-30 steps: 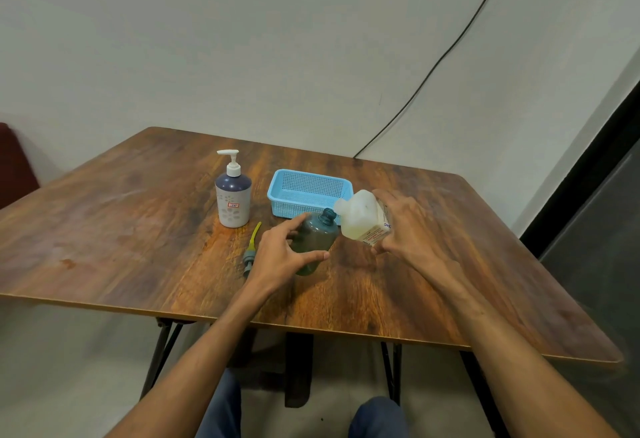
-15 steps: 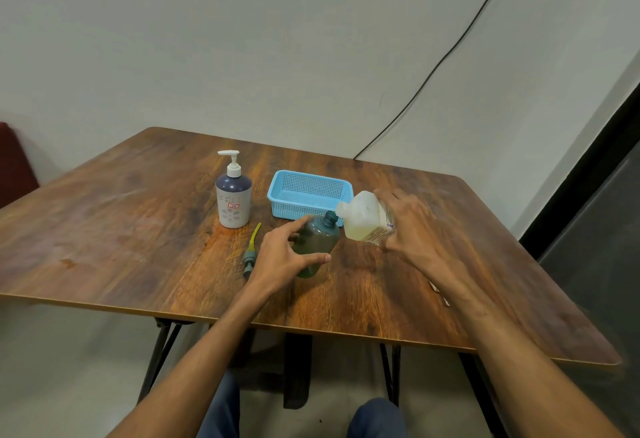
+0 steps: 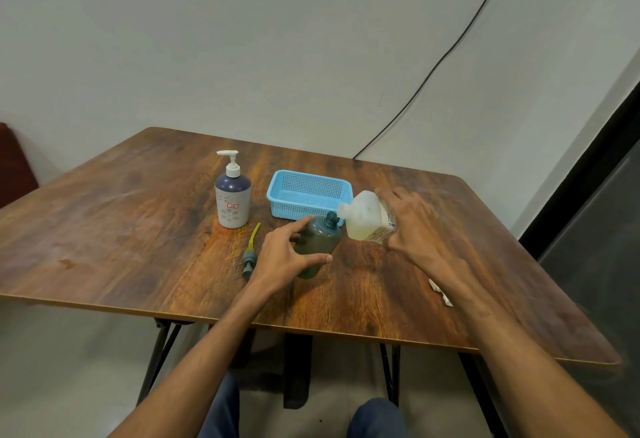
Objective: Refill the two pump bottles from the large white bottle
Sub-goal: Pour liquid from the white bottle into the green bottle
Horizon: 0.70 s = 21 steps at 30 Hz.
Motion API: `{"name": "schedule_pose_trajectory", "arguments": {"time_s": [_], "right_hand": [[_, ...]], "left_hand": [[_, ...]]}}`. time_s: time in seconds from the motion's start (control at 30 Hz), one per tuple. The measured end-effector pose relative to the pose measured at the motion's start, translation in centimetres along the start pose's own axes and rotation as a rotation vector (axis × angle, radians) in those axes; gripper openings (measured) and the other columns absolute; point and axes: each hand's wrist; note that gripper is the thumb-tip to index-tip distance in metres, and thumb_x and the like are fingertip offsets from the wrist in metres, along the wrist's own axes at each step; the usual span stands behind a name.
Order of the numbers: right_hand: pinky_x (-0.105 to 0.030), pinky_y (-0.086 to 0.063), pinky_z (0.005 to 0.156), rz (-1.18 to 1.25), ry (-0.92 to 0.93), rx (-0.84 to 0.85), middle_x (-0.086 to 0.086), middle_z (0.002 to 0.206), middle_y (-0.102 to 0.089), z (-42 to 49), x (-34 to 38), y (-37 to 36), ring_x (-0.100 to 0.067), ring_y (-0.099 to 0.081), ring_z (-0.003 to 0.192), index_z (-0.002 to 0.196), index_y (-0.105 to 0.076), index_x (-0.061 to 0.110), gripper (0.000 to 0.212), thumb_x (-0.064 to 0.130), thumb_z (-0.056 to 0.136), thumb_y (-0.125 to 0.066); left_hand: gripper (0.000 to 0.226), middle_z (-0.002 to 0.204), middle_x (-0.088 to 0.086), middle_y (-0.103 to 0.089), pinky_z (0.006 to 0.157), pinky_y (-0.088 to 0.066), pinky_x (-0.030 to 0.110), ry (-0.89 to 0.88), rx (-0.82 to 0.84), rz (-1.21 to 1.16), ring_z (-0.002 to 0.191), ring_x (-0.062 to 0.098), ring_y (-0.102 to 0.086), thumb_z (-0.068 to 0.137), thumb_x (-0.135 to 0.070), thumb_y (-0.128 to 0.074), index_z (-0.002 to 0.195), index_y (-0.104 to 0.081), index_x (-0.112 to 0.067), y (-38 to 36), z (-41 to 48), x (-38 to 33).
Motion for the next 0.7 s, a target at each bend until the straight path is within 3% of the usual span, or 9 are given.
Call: {"name": "schedule_pose_trajectory", "arguments": {"time_s": [0.4, 0.7], "right_hand": [[-0.042, -0.051, 0.075, -0.05, 0.011, 0.009, -0.003, 0.11, -0.062, 0.04, -0.07, 0.33, -0.029, -0.058, 0.091, 0.133, -0.054, 0.023, 0.08, 0.023, 0.06, -0.088], [-0.044, -0.053, 0.08, -0.062, 0.008, 0.006, -0.004, 0.112, -0.063, 0.02, -0.07, 0.3, -0.028, -0.059, 0.094, 0.134, -0.052, 0.024, 0.083, 0.022, 0.061, -0.09]], "left_hand": [[0.094, 0.14, -0.001, -0.058, 0.101, -0.054, 0.043, 0.012, 0.002, 0.006, 0.121, 0.016, -0.056, 0.065, -0.043, -0.091, 0.148, -0.049, -0.026, -0.19, 0.07, 0.4], [0.092, 0.14, 0.0, -0.059, 0.099, -0.055, 0.037, 0.002, -0.002, 0.004, 0.119, 0.013, -0.056, 0.067, -0.04, -0.091, 0.148, -0.049, -0.025, -0.26, 0.2, 0.46]]}}
Point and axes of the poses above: each hand's wrist, its own z-axis towards the middle knuckle, its own y-axis out of the back of the hand, x = y × z
